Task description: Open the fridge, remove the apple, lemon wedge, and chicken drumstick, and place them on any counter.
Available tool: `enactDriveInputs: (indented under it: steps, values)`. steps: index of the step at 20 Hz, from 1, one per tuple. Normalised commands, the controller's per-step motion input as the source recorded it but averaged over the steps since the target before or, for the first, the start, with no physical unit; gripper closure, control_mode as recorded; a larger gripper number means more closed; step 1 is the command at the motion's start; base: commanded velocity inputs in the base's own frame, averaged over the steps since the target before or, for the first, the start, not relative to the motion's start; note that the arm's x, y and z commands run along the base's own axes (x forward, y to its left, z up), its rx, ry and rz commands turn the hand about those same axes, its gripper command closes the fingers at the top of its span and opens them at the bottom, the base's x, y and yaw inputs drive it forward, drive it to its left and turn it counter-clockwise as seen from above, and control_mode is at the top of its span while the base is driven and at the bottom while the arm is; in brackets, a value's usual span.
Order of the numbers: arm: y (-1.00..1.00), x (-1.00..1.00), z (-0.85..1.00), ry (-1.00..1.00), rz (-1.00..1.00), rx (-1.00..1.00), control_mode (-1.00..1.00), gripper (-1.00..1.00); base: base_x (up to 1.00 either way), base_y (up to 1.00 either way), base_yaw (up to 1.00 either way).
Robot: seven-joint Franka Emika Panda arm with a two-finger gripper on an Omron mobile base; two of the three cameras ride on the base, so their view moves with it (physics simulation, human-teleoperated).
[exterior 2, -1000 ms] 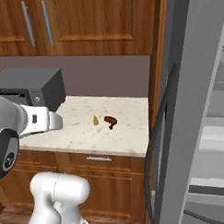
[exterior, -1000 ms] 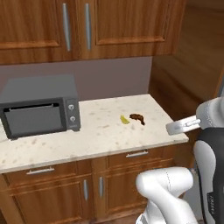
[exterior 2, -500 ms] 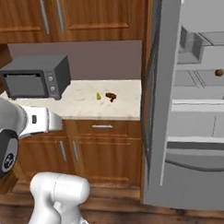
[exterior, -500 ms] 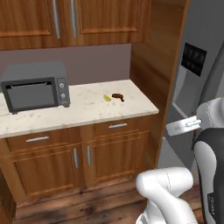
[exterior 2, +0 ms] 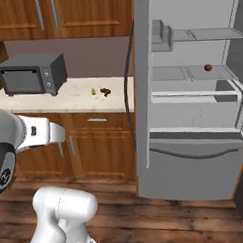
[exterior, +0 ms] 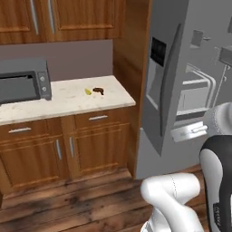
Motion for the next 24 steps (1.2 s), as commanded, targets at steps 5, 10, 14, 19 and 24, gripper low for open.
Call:
enactDriveInputs:
  steps: [5,10,14,19,24]
  values:
    - [0.00,0.00,0.00,0.00,0.00,0.00,1.00,-1.00,0.18,-0.86,0.00]
    - [0.00,0.00,0.00,0.00,0.00,0.00,1.00,-1.00,0.01,-0.81,0.00]
    - [0.00,0.00,0.00,0.00,0.00,0.00,1.00,-1.00,0.00,-0.77,0.00]
    - [0.00,0.00,0.00,0.00,0.00,0.00,1.00,-1.00,0.10,-0.56,0.00]
    - [0.00,0.00,0.00,0.00,0.00,0.00,1.00,-1.00,0.35,-0.29,0.00]
